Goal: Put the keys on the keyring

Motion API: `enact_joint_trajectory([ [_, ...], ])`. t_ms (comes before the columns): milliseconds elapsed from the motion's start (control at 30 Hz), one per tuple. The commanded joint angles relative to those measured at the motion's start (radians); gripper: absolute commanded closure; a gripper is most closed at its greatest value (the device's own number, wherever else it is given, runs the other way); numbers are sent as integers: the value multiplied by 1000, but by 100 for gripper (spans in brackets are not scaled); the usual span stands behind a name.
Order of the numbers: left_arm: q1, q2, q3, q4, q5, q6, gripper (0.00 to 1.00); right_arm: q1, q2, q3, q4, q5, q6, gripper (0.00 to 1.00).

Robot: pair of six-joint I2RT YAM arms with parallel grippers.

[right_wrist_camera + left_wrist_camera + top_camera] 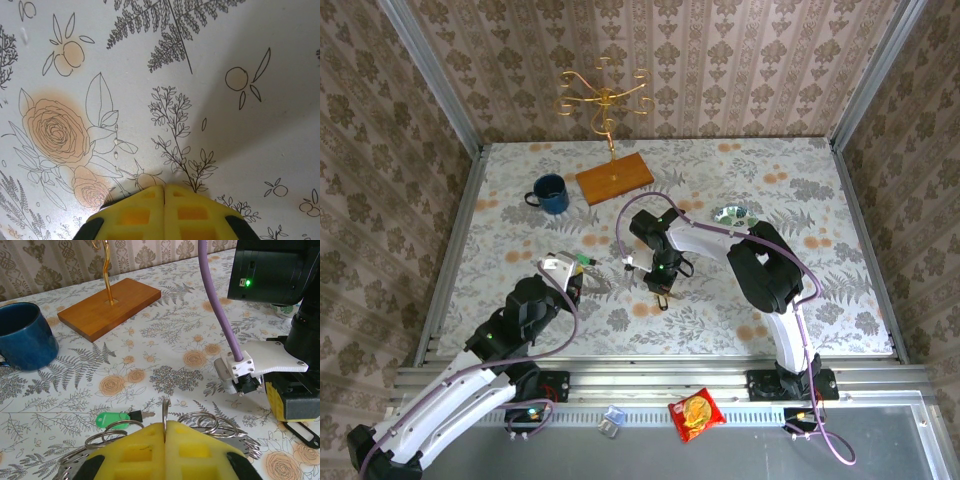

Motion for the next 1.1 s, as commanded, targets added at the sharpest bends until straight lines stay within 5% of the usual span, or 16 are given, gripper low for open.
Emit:
enact_joint_trajectory([
  [0, -6, -2, 17, 46, 14, -3, 100, 0, -3, 28, -43, 16, -21, 98],
  [267, -6, 11, 26, 56, 55, 19, 100, 1, -151, -45, 36, 22, 32, 100],
  [533, -6, 87, 41, 134, 217, 69, 100, 2, -472, -306, 250, 5, 88, 100],
  [800, -10, 238, 82, 241, 408, 122, 100, -3, -843, -575, 545, -168, 118, 100],
  [1067, -18, 392, 110, 352, 595, 102, 100, -19, -958, -700, 691, -292, 128, 100],
])
